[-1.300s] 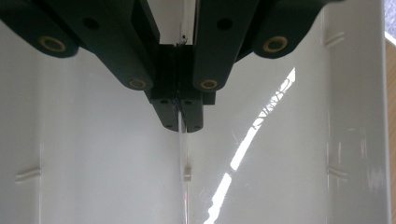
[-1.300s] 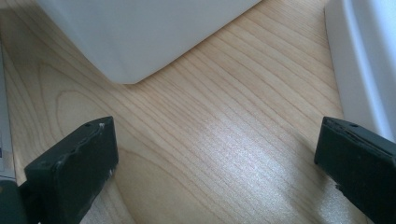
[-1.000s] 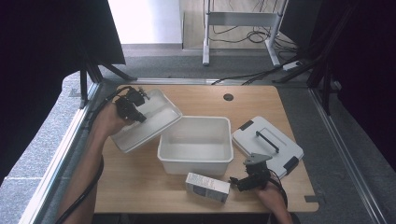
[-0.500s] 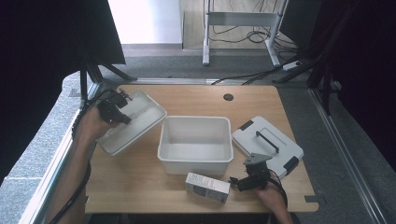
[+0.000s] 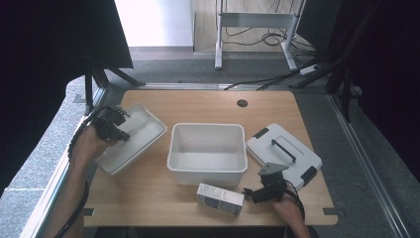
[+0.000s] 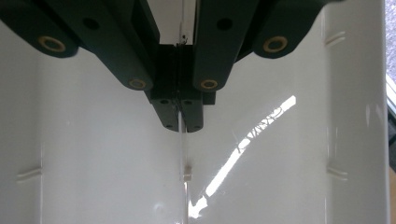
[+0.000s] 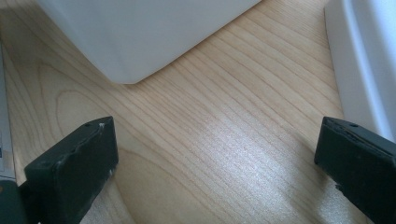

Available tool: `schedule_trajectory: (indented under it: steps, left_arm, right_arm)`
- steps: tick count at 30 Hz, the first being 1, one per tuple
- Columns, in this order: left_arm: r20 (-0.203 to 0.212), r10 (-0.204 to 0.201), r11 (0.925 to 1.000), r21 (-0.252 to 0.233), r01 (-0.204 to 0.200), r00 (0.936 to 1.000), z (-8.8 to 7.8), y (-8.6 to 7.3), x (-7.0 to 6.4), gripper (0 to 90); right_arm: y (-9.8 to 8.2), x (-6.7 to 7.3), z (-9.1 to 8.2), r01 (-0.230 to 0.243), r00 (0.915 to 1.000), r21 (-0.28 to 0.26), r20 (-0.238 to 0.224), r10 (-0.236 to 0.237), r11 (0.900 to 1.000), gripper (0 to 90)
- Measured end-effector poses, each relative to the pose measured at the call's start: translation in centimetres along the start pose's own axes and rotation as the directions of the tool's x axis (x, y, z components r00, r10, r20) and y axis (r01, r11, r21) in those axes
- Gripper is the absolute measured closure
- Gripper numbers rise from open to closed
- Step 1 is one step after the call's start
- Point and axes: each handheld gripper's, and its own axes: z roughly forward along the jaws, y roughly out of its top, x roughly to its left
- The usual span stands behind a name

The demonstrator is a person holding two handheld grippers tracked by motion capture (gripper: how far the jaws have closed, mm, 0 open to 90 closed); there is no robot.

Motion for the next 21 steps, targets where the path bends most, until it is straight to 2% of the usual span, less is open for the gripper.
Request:
schedule_trajectory:
  steps: [8, 21]
  left_arm:
    - [0.009, 0.0, 1.0, 0.004, 0.0, 1.0, 3.1, -1.6, -0.5, 88.8]
    - [0.019, -0.002, 1.0, -0.004, 0.002, 0.9998, 6.9, -3.4, -1.2, 88.8]
  right_arm:
    - [0.0, 0.0, 0.0, 0.0, 1.0, 0.0, 0.0, 0.0, 1.0, 0.0]
    - [0.0, 0.0, 0.0, -0.001, 1.0, -0.001, 0.001, 0.001, 1.0, 0.0]
